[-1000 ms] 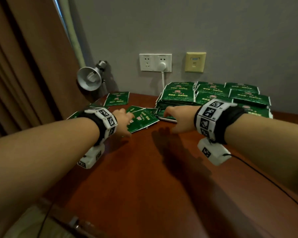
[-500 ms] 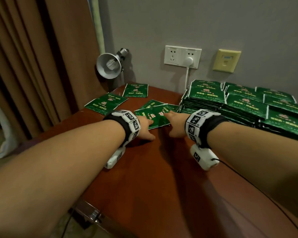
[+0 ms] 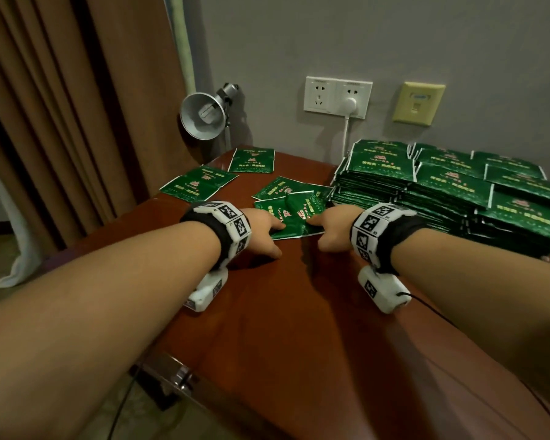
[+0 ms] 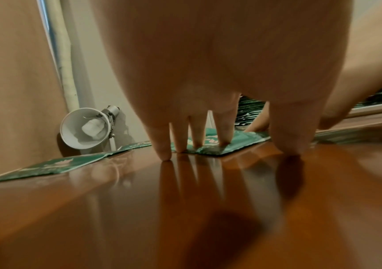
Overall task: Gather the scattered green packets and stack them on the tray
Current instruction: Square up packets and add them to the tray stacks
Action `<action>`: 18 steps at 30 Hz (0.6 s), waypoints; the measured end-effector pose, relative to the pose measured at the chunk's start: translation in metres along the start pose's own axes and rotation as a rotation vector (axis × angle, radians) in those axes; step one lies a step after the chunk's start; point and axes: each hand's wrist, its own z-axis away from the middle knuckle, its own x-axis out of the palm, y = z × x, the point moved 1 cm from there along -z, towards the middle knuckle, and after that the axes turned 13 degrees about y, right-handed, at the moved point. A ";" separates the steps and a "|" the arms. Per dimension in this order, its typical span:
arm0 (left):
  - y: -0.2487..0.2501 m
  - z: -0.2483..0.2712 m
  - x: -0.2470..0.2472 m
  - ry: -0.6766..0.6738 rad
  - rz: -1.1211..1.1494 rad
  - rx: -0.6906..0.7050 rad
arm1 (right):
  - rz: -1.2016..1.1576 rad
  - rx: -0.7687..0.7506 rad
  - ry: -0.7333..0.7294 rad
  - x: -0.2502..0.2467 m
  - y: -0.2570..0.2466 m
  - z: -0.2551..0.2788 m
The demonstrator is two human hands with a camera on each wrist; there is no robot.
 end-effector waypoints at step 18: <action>0.061 0.088 0.008 0.106 0.393 -0.122 | -0.059 0.021 0.037 0.020 -0.006 0.136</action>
